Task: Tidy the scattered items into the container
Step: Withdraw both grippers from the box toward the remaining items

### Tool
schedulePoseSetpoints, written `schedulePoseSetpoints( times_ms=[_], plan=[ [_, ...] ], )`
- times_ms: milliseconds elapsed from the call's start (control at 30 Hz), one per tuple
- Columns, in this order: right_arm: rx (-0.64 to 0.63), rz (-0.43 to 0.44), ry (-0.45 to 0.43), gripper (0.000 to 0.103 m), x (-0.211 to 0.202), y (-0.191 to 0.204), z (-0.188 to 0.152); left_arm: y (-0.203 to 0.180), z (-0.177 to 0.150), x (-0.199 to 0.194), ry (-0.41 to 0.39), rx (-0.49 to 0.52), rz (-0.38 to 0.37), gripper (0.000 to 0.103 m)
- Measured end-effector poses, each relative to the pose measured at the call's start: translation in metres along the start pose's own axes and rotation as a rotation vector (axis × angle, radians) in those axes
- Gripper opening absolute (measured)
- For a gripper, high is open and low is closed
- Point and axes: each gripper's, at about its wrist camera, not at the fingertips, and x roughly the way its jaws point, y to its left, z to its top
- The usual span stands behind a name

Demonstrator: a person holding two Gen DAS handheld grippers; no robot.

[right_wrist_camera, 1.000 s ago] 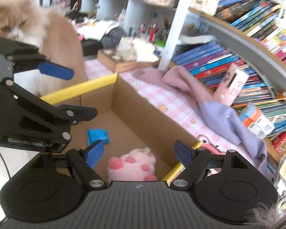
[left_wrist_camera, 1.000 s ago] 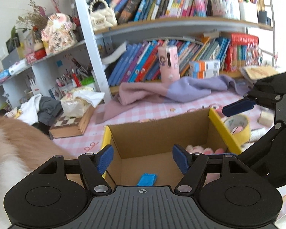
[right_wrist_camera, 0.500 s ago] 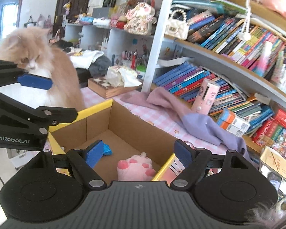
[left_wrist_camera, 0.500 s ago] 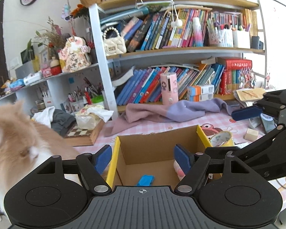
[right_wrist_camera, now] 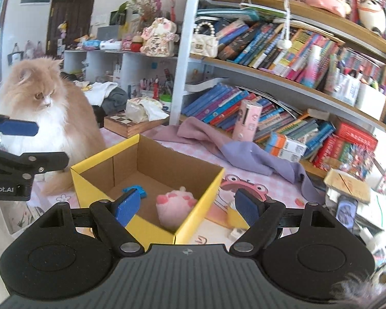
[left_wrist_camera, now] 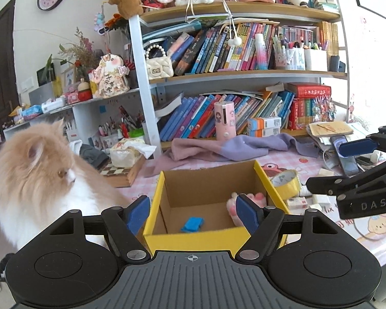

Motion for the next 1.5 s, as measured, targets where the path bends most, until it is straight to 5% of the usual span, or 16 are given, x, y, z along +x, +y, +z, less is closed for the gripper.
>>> schedulePoseSetpoints(
  times_ms=[633, 1500],
  plan=[
    [0.112, -0.130, 0.047, 0.080, -0.034, 0.024, -0.057, 0.009, -0.046, -0.034, 0.056, -0.032, 0.014, 0.082],
    [0.026, -0.059, 0.197, 0.086, -0.029, 0.050, -0.104, -0.040, -0.088, -0.025, 0.203, 0.066, -0.087, 0.082]
  ],
)
